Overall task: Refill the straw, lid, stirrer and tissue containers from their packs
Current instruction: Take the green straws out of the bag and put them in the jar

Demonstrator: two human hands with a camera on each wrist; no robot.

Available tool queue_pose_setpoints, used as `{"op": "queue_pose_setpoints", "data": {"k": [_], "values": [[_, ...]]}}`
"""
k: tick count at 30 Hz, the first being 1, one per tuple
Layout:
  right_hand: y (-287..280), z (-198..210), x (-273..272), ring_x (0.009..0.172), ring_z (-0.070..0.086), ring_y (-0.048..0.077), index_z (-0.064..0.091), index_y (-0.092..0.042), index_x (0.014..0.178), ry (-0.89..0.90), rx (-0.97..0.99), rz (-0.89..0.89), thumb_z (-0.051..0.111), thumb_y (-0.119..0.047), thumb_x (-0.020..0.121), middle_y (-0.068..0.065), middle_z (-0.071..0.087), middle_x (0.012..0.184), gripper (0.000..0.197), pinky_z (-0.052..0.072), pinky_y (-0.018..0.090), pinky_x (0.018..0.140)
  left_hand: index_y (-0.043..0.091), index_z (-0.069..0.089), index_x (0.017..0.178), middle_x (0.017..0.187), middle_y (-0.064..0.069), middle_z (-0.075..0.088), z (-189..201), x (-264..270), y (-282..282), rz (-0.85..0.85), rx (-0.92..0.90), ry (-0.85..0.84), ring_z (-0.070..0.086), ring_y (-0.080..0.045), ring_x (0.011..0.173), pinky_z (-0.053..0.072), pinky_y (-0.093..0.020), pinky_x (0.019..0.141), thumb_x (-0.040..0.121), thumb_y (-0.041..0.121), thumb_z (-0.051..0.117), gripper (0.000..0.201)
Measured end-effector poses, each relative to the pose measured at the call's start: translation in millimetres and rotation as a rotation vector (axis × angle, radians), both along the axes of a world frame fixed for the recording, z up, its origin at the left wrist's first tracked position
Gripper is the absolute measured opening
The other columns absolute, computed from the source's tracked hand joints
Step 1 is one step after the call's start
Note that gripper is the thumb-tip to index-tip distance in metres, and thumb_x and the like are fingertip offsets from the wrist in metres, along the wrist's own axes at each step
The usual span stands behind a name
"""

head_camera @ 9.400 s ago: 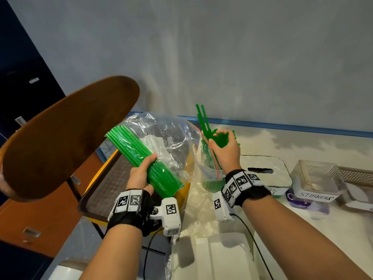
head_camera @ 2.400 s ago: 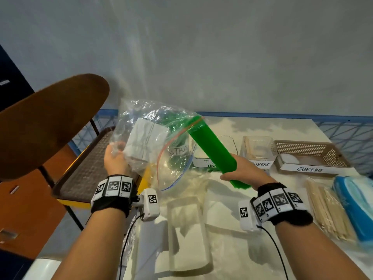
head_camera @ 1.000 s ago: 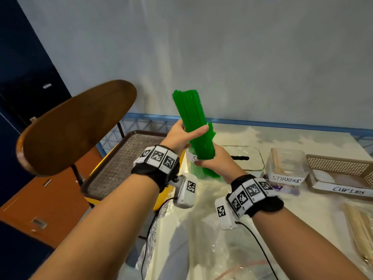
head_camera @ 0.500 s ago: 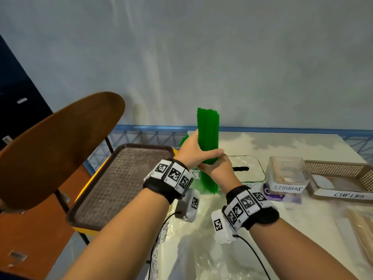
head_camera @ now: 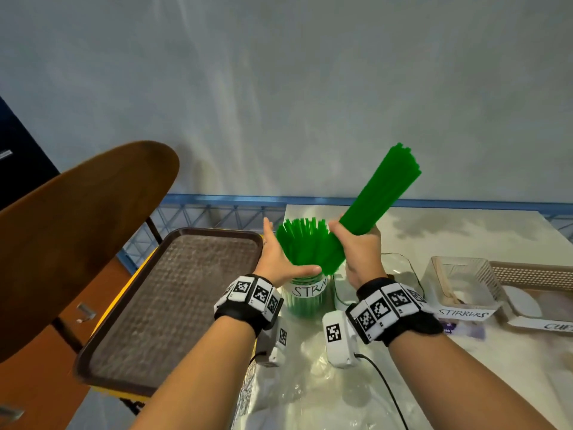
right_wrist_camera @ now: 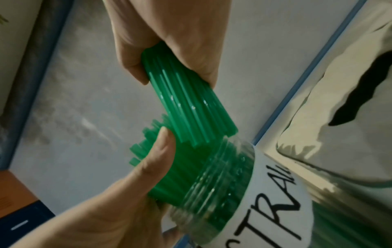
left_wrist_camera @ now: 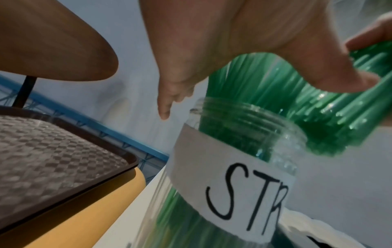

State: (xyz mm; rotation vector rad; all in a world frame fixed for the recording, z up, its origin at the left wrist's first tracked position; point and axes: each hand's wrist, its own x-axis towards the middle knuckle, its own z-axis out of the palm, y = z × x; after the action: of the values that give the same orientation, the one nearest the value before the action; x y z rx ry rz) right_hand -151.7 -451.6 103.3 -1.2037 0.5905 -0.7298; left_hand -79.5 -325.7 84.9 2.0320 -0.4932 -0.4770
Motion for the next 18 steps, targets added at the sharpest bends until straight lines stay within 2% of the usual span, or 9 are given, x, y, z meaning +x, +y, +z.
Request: {"op": "queue_pose_setpoints", "data": {"k": [2, 4, 6, 9, 10, 13, 15, 16, 18], "values": [[1, 2, 6, 0.07, 0.061, 0.012, 0.059, 0.003, 0.104, -0.032, 0.032, -0.013, 0.07, 0.0, 0.076, 0.001, 0.062, 0.077, 0.03, 0.051, 0.022, 0.067, 0.015, -0.022, 0.145, 0.156, -0.008, 0.012, 1, 4, -4, -0.026, -0.013, -0.022, 0.016, -0.02, 0.144, 0.02, -0.035, 0.116, 0.054, 0.021, 0.089, 0.144], [3, 3, 11, 0.069, 0.061, 0.011, 0.06, -0.003, 0.097, -0.055, 0.054, -0.015, 0.07, 0.001, 0.076, -0.001, 0.063, 0.075, 0.023, 0.051, 0.025, 0.071, 0.016, -0.019, 0.146, 0.153, -0.01, 0.024, 1, 7, -7, -0.035, 0.003, -0.041, 0.026, -0.022, 0.14, 0.026, -0.032, 0.112, 0.056, 0.02, 0.088, 0.14], [6, 3, 16, 0.067, 0.062, 0.008, 0.06, -0.008, 0.092, -0.077, 0.062, -0.011, 0.07, 0.001, 0.076, -0.003, 0.063, 0.073, 0.021, 0.052, 0.022, 0.068, 0.017, -0.013, 0.148, 0.151, -0.011, 0.029, 0, 10, -8, -0.034, 0.016, -0.062, 0.031, -0.022, 0.138, 0.029, -0.031, 0.109, 0.058, 0.021, 0.087, 0.134], [10, 2, 21, 0.069, 0.062, 0.009, 0.06, -0.004, 0.101, -0.1, 0.066, -0.02, 0.07, 0.0, 0.077, -0.002, 0.063, 0.077, 0.026, 0.051, 0.017, 0.061, 0.017, -0.004, 0.149, 0.15, -0.009, 0.031, -3, 13, -7, -0.03, 0.023, -0.089, 0.034, -0.021, 0.136, 0.031, -0.029, 0.106, 0.06, 0.024, 0.086, 0.127], [11, 1, 22, 0.073, 0.063, 0.012, 0.06, -0.003, 0.102, -0.098, 0.065, -0.026, 0.07, -0.001, 0.077, -0.001, 0.063, 0.078, 0.027, 0.052, 0.019, 0.064, 0.017, -0.001, 0.149, 0.149, -0.008, 0.032, -3, 13, -7, -0.025, 0.025, -0.101, 0.035, -0.021, 0.135, 0.032, -0.028, 0.105, 0.06, 0.025, 0.086, 0.125], [15, -5, 25, 0.083, 0.065, 0.021, 0.061, -0.006, 0.099, -0.017, -0.031, -0.017, 0.072, -0.006, 0.076, 0.0, 0.065, 0.082, 0.025, 0.055, 0.037, 0.082, 0.019, 0.007, 0.149, 0.146, -0.006, 0.037, -6, 15, -6, -0.013, 0.022, -0.139, 0.039, -0.019, 0.132, 0.034, -0.023, 0.1, 0.06, 0.026, 0.086, 0.12], [20, -11, 26, 0.091, 0.065, 0.022, 0.061, -0.018, 0.092, 0.073, -0.17, -0.001, 0.075, -0.014, 0.075, 0.002, 0.066, 0.089, 0.023, 0.053, 0.041, 0.089, 0.021, 0.011, 0.148, 0.144, -0.005, 0.04, -8, 17, -6, -0.029, 0.029, -0.165, 0.041, -0.018, 0.13, 0.033, -0.018, 0.094, 0.06, 0.026, 0.086, 0.116], [22, -13, 25, 0.097, 0.063, 0.023, 0.057, -0.029, 0.086, 0.12, -0.252, -0.017, 0.076, -0.018, 0.073, 0.002, 0.065, 0.096, 0.025, 0.051, 0.043, 0.092, 0.021, 0.012, 0.148, 0.144, -0.005, 0.041, -8, 17, -6, -0.042, 0.037, -0.176, 0.041, -0.017, 0.13, 0.032, -0.016, 0.093, 0.06, 0.026, 0.086, 0.115], [25, -15, 24, 0.109, 0.054, 0.024, 0.045, -0.039, 0.076, 0.187, -0.379, -0.074, 0.078, -0.021, 0.069, 0.003, 0.055, 0.108, 0.039, 0.045, 0.044, 0.098, 0.021, 0.011, 0.148, 0.145, -0.005, 0.039, -10, 20, -6, -0.06, 0.043, -0.188, 0.04, -0.018, 0.131, 0.031, -0.016, 0.092, 0.061, 0.025, 0.086, 0.116]]}}
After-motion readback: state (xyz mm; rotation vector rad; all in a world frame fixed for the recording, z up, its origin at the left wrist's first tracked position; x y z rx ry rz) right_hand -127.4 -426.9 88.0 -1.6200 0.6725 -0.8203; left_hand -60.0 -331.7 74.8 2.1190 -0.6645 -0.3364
